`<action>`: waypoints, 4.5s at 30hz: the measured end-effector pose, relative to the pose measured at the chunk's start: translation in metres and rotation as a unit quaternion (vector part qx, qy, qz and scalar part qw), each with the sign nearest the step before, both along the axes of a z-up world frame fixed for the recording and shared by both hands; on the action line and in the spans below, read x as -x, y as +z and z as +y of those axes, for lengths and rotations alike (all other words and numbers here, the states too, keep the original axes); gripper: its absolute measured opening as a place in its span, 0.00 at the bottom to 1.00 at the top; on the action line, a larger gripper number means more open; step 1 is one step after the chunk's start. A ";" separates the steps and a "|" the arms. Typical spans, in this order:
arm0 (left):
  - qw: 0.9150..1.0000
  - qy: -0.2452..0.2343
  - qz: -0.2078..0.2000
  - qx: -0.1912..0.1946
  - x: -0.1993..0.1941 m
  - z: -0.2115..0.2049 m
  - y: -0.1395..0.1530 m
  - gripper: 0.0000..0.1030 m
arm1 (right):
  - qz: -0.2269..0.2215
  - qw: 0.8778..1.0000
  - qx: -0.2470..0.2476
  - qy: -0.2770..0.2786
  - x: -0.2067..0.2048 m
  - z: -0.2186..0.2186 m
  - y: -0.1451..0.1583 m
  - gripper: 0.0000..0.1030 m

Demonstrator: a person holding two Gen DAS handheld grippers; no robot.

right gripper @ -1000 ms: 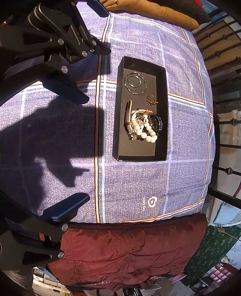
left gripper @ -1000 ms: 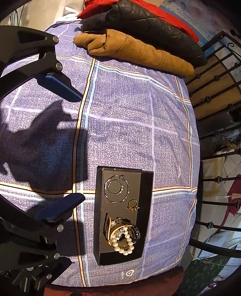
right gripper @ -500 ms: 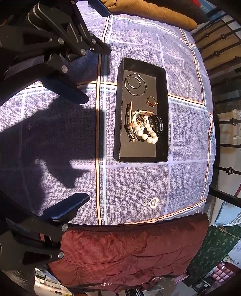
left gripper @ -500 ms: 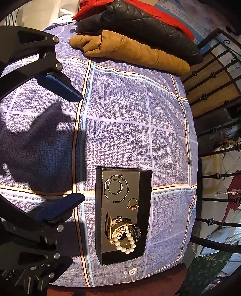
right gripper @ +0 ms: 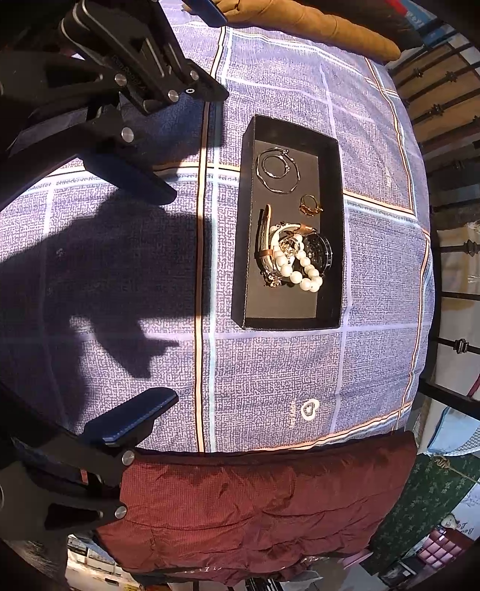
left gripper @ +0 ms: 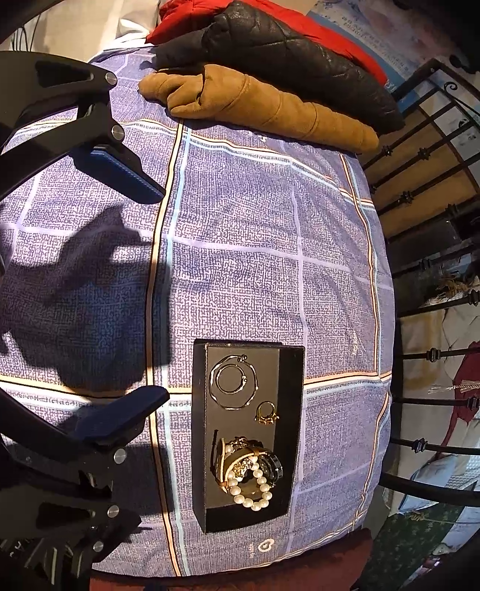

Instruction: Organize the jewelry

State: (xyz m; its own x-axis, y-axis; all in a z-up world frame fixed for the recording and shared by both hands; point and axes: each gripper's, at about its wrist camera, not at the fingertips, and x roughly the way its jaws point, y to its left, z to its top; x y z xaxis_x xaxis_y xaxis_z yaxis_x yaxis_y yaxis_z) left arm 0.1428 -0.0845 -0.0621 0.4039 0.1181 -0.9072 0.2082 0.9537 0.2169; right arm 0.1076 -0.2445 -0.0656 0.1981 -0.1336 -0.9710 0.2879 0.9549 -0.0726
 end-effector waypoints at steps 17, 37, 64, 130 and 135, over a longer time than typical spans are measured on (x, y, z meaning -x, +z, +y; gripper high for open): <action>1.000 -0.012 0.008 0.025 0.002 0.003 0.000 0.94 | -0.006 1.000 0.003 -0.009 0.003 -0.005 0.001 0.95; 1.000 -0.012 -0.001 0.022 0.002 0.004 0.000 0.94 | -0.005 1.000 0.002 -0.013 0.006 -0.007 -0.004 0.95; 0.999 -0.019 -0.010 0.036 0.006 0.004 0.005 0.94 | -0.011 1.000 0.001 -0.016 0.007 -0.007 -0.003 0.95; 0.998 -0.025 -0.002 0.057 0.007 0.005 0.009 0.94 | -0.020 0.999 -0.004 -0.025 0.010 -0.013 0.001 0.95; 0.998 -0.025 -0.001 0.056 0.007 0.005 0.009 0.94 | -0.019 0.999 -0.005 -0.025 0.011 -0.012 0.000 0.95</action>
